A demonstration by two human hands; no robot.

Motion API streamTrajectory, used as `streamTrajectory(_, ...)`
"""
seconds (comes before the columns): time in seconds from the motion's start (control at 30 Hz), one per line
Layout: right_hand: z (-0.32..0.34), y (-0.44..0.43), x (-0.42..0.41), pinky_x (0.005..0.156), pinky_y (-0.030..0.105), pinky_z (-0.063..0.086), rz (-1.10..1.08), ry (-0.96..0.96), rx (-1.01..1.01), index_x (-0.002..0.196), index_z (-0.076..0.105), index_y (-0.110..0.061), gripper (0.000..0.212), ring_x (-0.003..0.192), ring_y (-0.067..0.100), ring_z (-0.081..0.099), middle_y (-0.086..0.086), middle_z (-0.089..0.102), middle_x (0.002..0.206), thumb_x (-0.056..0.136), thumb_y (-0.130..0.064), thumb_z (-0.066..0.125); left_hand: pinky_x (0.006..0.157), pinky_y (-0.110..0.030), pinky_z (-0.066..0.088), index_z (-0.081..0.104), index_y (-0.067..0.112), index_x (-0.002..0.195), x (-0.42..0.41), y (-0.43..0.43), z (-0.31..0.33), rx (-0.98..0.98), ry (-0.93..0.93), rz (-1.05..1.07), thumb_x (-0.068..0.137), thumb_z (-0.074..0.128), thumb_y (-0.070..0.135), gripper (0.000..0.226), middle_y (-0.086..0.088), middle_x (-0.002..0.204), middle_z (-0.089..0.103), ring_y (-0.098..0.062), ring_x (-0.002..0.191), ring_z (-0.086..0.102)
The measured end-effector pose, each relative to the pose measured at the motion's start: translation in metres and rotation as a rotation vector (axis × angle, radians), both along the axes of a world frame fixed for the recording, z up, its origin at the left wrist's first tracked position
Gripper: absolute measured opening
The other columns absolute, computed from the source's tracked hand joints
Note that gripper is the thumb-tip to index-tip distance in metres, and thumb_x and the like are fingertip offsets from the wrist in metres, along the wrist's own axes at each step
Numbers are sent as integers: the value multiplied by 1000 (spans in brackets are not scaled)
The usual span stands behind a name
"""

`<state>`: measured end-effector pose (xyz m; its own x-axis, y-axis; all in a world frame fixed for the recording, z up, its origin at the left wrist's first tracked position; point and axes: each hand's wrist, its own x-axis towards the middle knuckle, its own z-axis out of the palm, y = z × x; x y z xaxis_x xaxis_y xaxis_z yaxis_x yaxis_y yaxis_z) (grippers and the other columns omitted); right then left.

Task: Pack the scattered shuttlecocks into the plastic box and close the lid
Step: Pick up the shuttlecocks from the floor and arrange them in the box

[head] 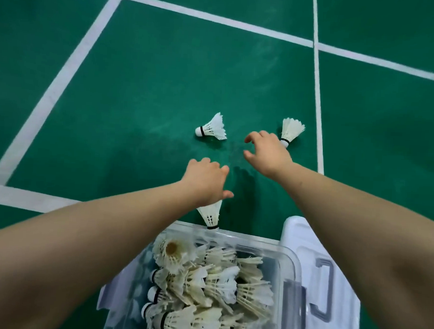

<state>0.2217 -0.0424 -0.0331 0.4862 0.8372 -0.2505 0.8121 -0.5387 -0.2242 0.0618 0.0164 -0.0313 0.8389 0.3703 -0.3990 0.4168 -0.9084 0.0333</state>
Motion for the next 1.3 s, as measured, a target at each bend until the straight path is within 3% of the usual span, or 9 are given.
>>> streamTrajectory(0.17,-25,2,25,98,44,34,-47,-106,-19,128,43,-15,46,120,32,38,11,45,129,88,-36,51,89,-37,35,57,18,104,13,-3,-23,-219,143,-41,88,53,41,29,-6,110,62,-26,108,53)
streamTrajectory(0.37,-40,5,55,101,46,27,-175,-256,-4,129,41,-13,48,125,34,32,13,38,135,89,-37,49,81,-31,32,53,19,101,13,8,-29,-366,33,23,89,52,24,13,-3,98,66,-25,94,56)
streamTrajectory(0.47,-42,8,71,104,49,24,-213,-304,-27,129,39,-12,47,129,36,29,15,34,140,89,-35,48,79,-31,31,49,22,97,18,19,-28,-285,-119,0,91,48,23,6,-2,90,67,-26,87,58)
streamTrajectory(0.63,-46,18,87,111,52,13,-295,-294,-128,135,31,-15,53,137,39,21,22,28,144,89,-37,47,91,-37,32,43,19,107,24,27,-22,-125,-137,-79,91,48,21,16,-3,85,65,-26,87,56)
streamTrajectory(0.8,-46,28,86,109,52,19,-205,-373,-194,121,40,-8,33,120,35,42,19,51,122,88,-14,42,89,-36,32,42,19,109,21,20,-31,-59,-157,-140,85,51,7,28,1,76,57,-25,79,58)
streamTrajectory(0.9,-48,29,79,103,47,26,-98,-325,-239,114,46,-10,31,114,34,48,16,57,116,86,-3,34,89,-36,36,43,18,109,22,18,-33,-65,-177,-144,84,51,4,29,2,73,51,-26,74,58)
streamTrajectory(1.03,-47,31,68,80,37,34,-11,-345,-180,109,46,-12,35,101,32,57,13,63,106,77,0,52,73,-34,41,43,17,112,21,19,-28,-46,-203,-144,87,47,4,28,-2,85,57,-28,75,57)
streamTrajectory(1.2,-34,64,19,73,33,40,-105,180,61,116,51,-15,31,98,33,59,15,65,103,89,-31,45,74,-32,36,43,19,113,12,19,-22,-34,-203,-114,87,44,5,30,1,86,51,-27,79,57)
streamTrajectory(1.3,-36,89,-13,62,30,35,-106,291,17,104,54,-18,37,91,28,56,7,61,95,84,-49,51,75,-33,36,42,19,119,4,20,-14,-15,-214,-109,86,43,4,37,3,80,44,-26,78,55)
